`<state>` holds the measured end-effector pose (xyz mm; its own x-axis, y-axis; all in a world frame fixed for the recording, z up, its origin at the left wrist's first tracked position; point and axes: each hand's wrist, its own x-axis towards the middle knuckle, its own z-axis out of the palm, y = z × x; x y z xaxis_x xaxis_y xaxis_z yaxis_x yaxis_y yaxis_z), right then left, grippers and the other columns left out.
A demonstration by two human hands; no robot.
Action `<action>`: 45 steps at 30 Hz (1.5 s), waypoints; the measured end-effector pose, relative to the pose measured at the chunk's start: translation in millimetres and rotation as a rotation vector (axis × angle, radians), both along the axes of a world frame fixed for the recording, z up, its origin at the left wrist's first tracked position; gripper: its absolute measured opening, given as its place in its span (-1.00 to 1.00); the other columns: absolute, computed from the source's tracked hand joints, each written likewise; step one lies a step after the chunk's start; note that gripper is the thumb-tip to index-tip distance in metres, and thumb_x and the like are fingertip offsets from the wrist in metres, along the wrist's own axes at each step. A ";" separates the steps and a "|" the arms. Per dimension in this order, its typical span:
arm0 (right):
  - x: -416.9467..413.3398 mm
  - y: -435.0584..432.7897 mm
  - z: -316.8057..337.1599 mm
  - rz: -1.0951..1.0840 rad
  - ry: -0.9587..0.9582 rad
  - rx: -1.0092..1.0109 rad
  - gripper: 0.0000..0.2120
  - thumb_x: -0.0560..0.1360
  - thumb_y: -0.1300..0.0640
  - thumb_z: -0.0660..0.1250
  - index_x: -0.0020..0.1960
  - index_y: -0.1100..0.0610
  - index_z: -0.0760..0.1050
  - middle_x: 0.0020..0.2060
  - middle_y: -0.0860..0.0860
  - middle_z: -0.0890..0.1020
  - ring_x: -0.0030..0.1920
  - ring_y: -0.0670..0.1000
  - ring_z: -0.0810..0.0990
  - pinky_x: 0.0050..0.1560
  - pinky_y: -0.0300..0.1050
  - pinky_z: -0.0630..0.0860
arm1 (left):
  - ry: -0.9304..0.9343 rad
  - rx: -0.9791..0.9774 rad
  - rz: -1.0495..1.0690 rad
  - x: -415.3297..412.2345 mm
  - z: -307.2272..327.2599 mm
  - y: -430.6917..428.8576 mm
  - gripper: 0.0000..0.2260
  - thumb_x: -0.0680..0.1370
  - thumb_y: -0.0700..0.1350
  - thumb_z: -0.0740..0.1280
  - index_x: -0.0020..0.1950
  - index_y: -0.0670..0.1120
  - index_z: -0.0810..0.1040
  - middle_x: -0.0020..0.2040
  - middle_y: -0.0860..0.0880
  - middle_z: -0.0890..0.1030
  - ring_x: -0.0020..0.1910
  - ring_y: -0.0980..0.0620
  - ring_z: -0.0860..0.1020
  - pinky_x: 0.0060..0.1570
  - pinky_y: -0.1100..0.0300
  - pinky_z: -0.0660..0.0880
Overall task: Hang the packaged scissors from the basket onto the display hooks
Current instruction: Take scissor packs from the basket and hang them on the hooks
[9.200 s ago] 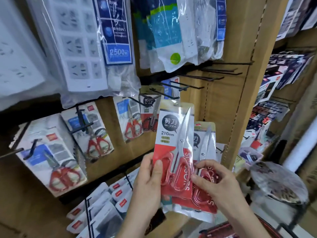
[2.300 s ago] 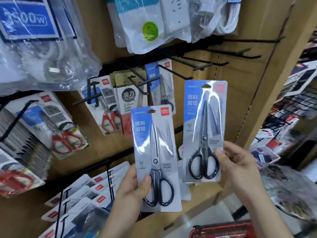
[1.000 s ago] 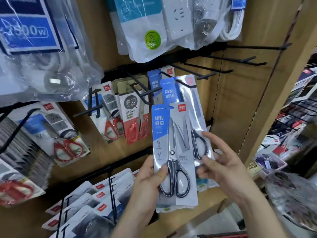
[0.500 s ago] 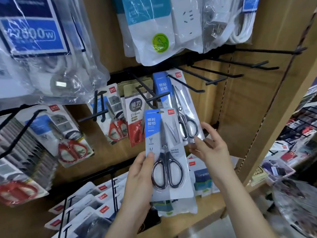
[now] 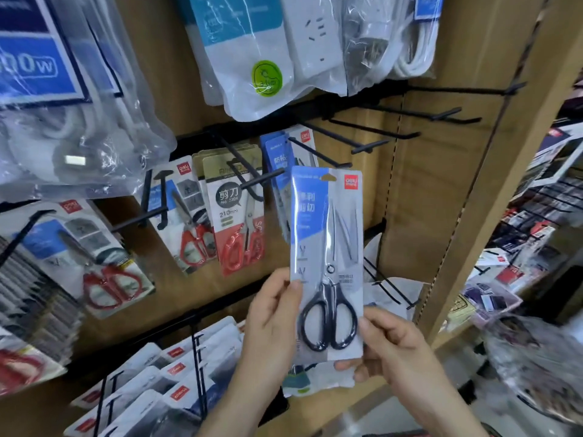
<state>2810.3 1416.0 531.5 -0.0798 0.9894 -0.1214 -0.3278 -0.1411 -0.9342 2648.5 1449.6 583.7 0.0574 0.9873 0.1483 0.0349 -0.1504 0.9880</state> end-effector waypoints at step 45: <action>21.3 15.2 11.5 -0.429 0.048 0.100 -0.96 0.53 0.28 0.31 -0.04 0.24 0.53 -0.23 0.22 0.48 -0.55 0.03 0.45 -0.57 -0.19 0.37 | 0.318 -0.149 -0.235 2.2 19.3 27.2 -0.73 0.67 -0.08 0.18 -0.04 -0.30 0.43 -0.26 -0.41 0.57 -0.42 -0.14 0.61 -0.44 0.15 0.52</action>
